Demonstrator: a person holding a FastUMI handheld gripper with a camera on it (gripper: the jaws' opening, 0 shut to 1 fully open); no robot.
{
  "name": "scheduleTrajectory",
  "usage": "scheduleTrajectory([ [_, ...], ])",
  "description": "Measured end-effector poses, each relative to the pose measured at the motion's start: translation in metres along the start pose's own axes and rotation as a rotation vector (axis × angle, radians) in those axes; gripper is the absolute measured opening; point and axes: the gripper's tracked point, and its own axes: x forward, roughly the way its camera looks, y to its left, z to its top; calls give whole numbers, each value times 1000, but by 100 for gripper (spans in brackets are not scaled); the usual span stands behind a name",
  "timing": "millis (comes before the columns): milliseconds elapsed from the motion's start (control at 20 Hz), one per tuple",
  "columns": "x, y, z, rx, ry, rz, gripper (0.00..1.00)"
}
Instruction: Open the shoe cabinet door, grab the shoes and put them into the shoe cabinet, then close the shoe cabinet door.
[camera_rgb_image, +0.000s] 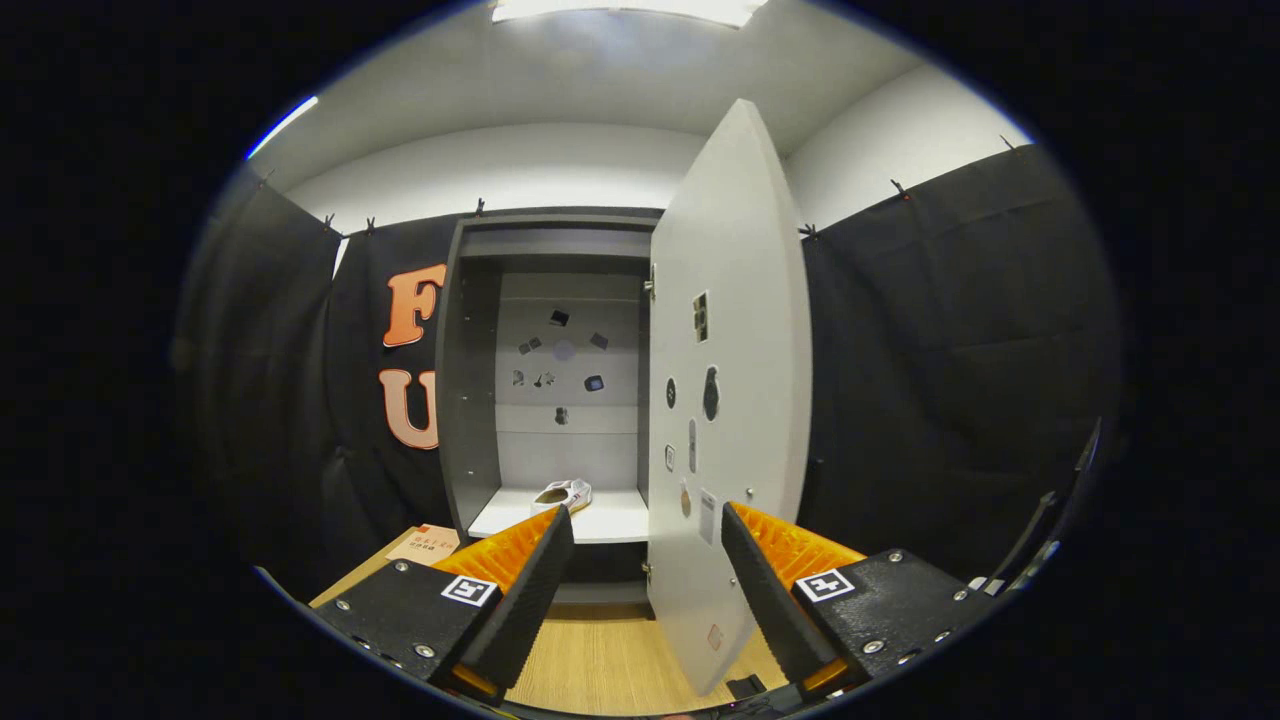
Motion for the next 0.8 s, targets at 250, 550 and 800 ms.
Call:
scheduleTrajectory([
  [250, -10, -43, 4, -12, -2, -29, 93],
  [550, 0, -95, -7, 11, 24, -41, 93],
  [800, 27, -117, -25, 20, 54, -5, 93],
])
